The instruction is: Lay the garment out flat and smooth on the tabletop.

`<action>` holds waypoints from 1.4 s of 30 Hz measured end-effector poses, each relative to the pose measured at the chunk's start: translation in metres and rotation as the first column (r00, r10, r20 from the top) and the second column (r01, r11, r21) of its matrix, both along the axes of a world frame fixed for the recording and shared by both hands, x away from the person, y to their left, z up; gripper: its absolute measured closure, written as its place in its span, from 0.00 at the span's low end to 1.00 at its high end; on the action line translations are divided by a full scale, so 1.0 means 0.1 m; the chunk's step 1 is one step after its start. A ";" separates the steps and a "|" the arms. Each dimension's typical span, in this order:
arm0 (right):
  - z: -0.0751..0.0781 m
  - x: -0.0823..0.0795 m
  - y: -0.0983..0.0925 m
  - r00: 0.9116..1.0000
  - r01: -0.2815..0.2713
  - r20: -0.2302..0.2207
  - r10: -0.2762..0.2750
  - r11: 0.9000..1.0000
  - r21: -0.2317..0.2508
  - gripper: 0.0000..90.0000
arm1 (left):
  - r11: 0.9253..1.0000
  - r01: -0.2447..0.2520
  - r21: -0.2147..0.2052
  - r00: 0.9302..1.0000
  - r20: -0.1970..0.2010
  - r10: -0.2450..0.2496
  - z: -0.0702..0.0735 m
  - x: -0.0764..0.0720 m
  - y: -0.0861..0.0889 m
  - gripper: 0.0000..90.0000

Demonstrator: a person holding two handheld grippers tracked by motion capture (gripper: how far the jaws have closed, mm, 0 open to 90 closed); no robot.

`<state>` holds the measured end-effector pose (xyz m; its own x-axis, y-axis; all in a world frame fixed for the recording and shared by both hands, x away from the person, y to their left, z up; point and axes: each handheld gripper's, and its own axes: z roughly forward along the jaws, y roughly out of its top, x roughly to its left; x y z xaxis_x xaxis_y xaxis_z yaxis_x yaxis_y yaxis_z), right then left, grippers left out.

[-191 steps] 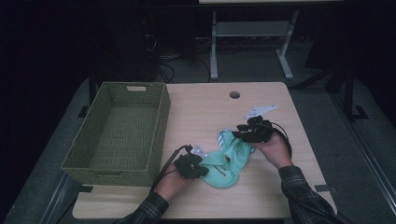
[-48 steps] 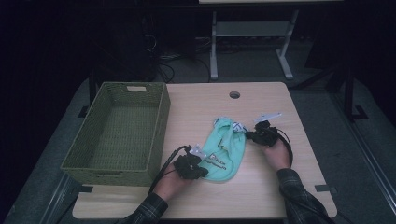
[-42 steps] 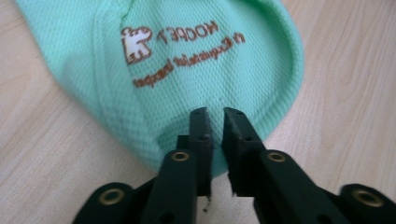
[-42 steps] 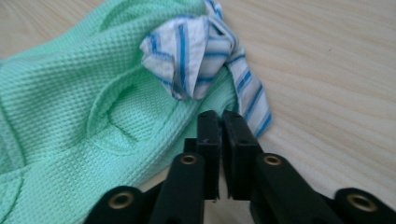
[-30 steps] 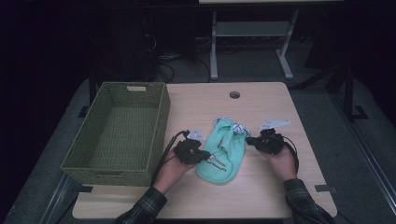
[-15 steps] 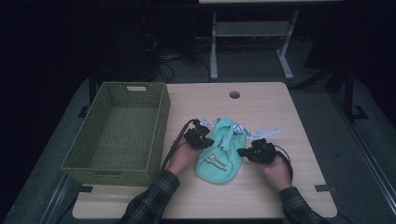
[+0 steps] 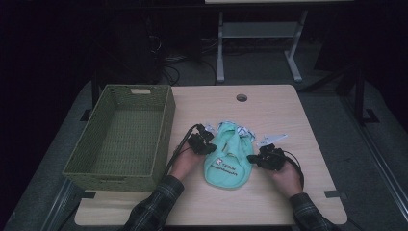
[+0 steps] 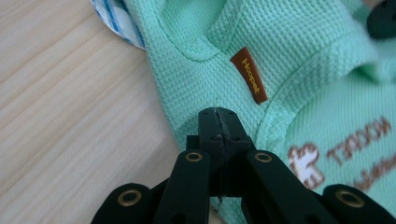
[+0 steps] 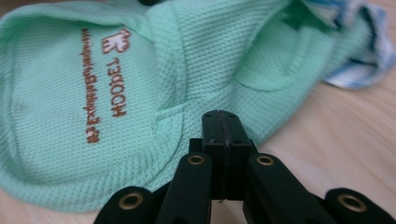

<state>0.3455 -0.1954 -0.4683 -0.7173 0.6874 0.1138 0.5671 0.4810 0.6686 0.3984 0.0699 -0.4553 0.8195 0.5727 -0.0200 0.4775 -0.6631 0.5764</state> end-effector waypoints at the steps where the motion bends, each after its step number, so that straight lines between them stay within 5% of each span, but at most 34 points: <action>1: 0.00 0.00 -0.03 1.000 0.003 0.004 -0.003 1.000 -0.007 1.00 | 1.000 -0.001 0.009 1.000 0.008 0.001 0.00 -0.01 0.00 0.99; 4: 0.00 0.02 -0.10 1.000 0.021 0.000 -0.021 1.000 -0.003 1.00 | 0.999 0.004 0.032 1.000 0.006 -0.004 0.02 -0.05 0.03 0.99; 10: 0.01 0.04 -0.19 0.999 0.043 0.010 -0.043 0.999 -0.020 1.00 | 0.999 0.048 -0.010 0.998 -0.038 -0.048 0.01 -0.21 0.01 0.99; 21: 0.01 0.07 -0.32 0.997 0.077 0.023 -0.077 0.996 -0.038 1.00 | 0.986 0.158 -0.061 0.981 -0.107 -0.163 0.00 -0.58 -0.18 0.99; 28: 0.01 0.08 -0.35 0.996 0.086 0.019 -0.086 0.996 -0.029 0.98 | 0.981 0.178 -0.081 0.976 -0.114 -0.186 0.02 -0.63 -0.24 0.95; 33: 0.15 0.04 -0.31 0.997 0.060 0.055 -0.062 0.997 0.044 0.97 | 0.982 0.138 -0.130 0.985 -0.087 -0.150 0.12 -0.58 -0.17 0.94; 42: 0.30 0.11 0.09 0.996 -0.036 0.090 0.028 0.995 0.088 0.98 | 0.987 0.098 -0.129 0.992 -0.071 -0.108 0.18 -0.48 0.00 0.93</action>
<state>0.3564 -0.1860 -0.4380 -0.7487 0.6538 0.1091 0.4889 0.4336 0.7569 0.3505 0.0699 -0.4368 0.8673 0.4741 -0.1517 0.4565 -0.6359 0.6223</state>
